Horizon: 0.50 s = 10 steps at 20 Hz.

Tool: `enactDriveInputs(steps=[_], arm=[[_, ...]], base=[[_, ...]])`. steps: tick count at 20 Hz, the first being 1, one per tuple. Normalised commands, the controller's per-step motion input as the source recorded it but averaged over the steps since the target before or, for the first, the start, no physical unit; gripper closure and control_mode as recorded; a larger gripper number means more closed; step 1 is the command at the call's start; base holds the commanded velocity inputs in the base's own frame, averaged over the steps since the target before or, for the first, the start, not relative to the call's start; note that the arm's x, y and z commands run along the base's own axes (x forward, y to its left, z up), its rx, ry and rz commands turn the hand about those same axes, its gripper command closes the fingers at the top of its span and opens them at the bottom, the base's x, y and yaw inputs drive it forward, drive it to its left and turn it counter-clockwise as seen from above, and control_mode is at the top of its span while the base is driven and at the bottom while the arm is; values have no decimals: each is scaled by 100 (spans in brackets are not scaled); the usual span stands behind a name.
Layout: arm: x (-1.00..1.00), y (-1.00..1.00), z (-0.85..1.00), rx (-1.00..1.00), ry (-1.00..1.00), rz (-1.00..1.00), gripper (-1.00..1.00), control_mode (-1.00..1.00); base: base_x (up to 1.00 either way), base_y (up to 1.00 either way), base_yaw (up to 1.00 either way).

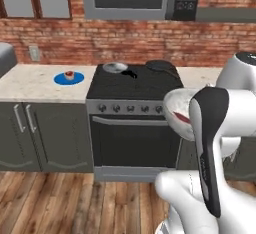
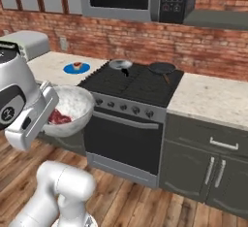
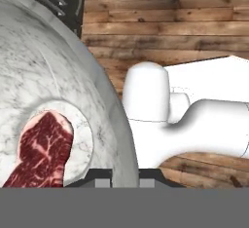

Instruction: Place one of the steaks on the plate and the other in the bowl. Then place the bowl in the fridge.

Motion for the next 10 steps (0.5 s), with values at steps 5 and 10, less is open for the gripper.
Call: enactDriveInputs(steps=[5,10], arm=[[0,0,0,0,0,0,100,100],[0,0,0,0,0,0,100,100]], base=[[-100,-100,-2],[-100,-100,0]])
